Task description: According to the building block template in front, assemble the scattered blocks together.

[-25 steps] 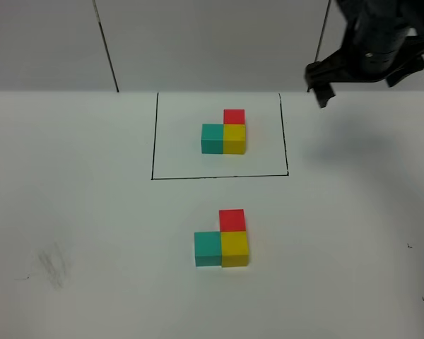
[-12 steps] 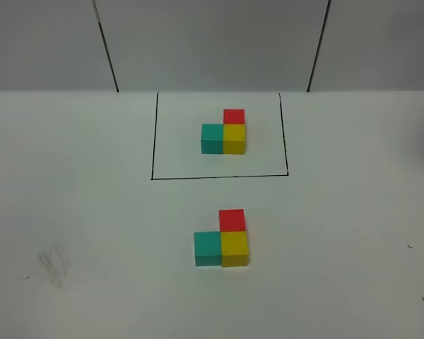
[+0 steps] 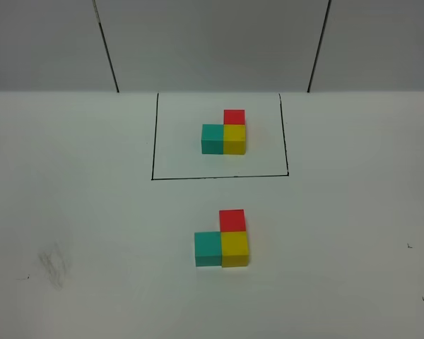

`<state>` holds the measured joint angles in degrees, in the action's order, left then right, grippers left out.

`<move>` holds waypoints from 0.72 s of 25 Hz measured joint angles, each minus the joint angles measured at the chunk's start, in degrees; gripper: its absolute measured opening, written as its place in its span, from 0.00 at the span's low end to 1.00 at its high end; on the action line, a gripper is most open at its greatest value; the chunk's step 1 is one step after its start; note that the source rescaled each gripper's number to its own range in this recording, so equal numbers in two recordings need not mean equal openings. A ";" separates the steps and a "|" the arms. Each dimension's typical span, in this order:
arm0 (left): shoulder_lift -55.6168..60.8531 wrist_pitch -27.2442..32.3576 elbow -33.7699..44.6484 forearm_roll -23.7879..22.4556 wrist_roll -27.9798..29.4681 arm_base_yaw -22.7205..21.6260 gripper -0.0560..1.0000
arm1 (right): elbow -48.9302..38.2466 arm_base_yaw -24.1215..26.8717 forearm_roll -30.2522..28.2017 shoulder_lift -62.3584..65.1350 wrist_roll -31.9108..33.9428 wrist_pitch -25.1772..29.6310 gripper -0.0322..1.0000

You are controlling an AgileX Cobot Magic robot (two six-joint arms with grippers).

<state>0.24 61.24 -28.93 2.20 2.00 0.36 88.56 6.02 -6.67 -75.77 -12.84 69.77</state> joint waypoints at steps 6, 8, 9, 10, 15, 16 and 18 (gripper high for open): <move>0.00 0.00 0.00 0.00 0.00 0.00 0.95 | -15.85 1.76 -2.97 17.80 1.26 0.30 0.96; 0.00 0.00 0.00 0.00 0.00 0.00 0.95 | -19.52 1.76 -2.97 23.72 3.28 0.23 0.95; 0.00 0.00 0.00 0.00 0.00 0.00 0.95 | -20.98 1.76 -2.97 26.47 3.94 0.23 0.94; 0.00 0.00 0.00 0.00 0.00 0.00 0.95 | -22.73 1.76 -2.97 29.79 4.49 0.23 0.94; 0.00 0.00 0.00 0.00 0.00 0.00 0.95 | -31.73 1.76 -0.27 46.70 4.98 0.34 0.90; 0.00 0.00 0.00 0.00 0.00 0.00 0.95 | -33.37 1.76 0.82 49.57 4.98 0.34 0.89; 0.00 0.00 0.00 0.00 0.00 0.00 0.95 | -36.92 1.76 3.57 56.29 4.98 0.25 0.87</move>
<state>0.24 61.24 -28.93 2.20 2.00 0.36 51.64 7.78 -3.10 -19.47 -7.86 70.02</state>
